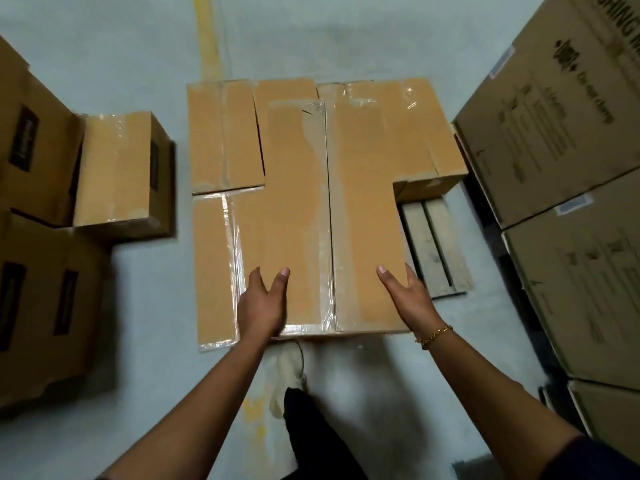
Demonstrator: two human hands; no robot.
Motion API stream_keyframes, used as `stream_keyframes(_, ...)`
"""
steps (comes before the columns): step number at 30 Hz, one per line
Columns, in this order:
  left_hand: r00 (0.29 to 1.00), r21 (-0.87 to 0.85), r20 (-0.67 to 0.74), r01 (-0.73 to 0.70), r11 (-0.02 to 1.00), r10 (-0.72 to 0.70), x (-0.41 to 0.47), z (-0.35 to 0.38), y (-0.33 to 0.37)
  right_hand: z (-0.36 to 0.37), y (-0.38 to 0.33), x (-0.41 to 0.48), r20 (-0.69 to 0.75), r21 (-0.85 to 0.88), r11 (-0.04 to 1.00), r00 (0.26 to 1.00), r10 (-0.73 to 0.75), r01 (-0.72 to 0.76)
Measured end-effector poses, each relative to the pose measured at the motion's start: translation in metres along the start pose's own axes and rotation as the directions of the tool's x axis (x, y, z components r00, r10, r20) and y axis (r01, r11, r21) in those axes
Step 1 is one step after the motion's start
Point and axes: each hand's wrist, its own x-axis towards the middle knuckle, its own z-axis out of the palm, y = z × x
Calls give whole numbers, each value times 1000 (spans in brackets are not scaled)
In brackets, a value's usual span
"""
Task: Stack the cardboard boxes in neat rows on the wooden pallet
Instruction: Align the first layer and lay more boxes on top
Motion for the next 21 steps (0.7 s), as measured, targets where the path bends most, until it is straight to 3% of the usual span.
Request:
stream_keyframes(12, 997, -20, 68, 31, 999, -30, -151, 175, -16, -169, 152, -47, -5, -33, 995, 996, 91, -91)
stream_keyframes(21, 999, -107, 26, 46, 993, -43, -172, 342, -18, -268, 248, 33, 54, -85, 994, 996, 71, -66)
